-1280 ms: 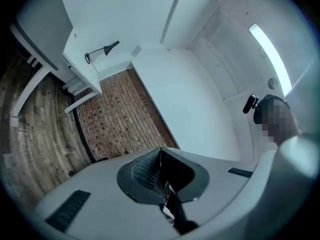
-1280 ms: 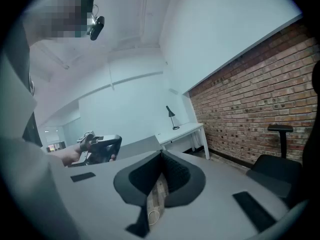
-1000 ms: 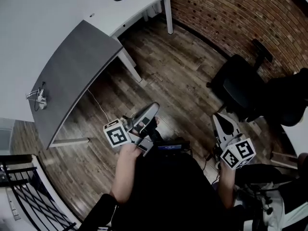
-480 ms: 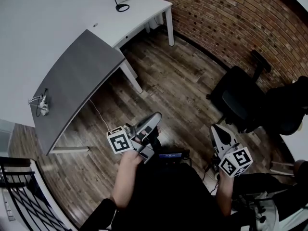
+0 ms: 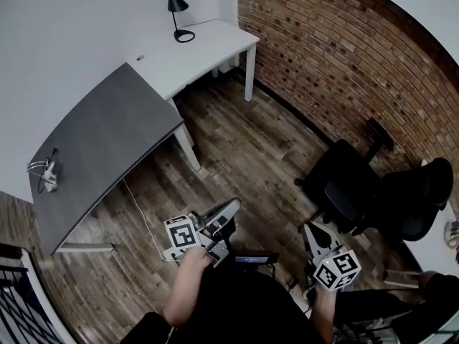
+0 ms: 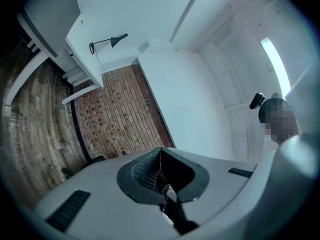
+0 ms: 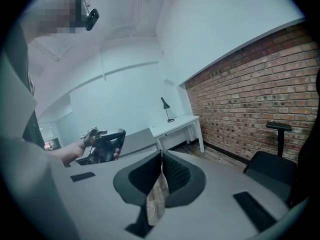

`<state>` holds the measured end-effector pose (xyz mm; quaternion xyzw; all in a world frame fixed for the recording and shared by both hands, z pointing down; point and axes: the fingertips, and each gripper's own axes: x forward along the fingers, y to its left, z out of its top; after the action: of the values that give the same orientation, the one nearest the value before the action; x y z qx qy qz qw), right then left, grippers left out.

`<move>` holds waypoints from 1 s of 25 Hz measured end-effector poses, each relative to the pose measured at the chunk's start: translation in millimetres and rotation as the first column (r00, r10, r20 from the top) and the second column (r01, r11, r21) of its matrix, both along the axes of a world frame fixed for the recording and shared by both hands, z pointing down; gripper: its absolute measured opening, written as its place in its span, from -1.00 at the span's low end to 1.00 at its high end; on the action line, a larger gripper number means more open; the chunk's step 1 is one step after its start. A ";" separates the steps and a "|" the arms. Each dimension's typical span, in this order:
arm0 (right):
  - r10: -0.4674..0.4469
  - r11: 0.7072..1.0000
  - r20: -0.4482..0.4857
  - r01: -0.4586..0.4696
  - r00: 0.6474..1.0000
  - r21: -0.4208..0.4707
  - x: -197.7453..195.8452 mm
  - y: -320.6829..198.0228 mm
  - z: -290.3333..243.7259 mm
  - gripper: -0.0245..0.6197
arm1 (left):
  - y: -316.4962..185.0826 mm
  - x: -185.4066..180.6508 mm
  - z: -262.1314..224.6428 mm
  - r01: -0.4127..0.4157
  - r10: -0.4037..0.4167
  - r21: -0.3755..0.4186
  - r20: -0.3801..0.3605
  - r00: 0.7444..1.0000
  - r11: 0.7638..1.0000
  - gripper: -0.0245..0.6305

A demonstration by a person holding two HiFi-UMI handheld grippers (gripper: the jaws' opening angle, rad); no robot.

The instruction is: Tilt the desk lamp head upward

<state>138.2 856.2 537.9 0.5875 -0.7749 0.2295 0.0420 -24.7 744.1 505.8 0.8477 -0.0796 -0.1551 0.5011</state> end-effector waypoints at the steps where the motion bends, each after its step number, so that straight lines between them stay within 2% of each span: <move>1: 0.004 1.000 -0.002 -0.004 1.000 -0.002 0.5 -11.0 -3.4 -0.88 | -12.0 0.2 -1.8 0.004 -0.004 -0.002 -0.014 1.000 1.000 -0.89; 5: -0.017 1.000 -0.031 0.017 0.999 0.004 -7.7 -63.8 -18.8 -0.88 | -62.8 -5.6 -9.1 0.024 -0.024 0.004 -0.053 0.998 1.000 -0.89; 13: -0.070 0.997 -0.069 0.072 0.995 0.016 -52.8 -153.5 -36.7 -0.88 | -139.3 -51.2 -5.1 0.078 -0.080 -0.021 -0.099 0.992 0.997 -0.89; 20: -0.025 1.000 -0.033 0.025 0.999 0.006 -68.3 -185.7 -42.3 -0.88 | -177.1 -72.1 -4.0 0.057 -0.061 -0.029 -0.146 0.987 0.998 -0.89; 25: 0.009 1.000 -0.011 -0.009 1.000 -0.023 -63.3 -186.4 -38.6 -0.88 | -193.0 -69.1 1.1 0.058 -0.067 -0.058 -0.162 0.985 0.997 -0.89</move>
<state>74.9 669.7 499.3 0.5917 -0.7693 0.2355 0.0519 -93.8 551.1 507.0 0.8156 -0.0687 -0.2376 0.5232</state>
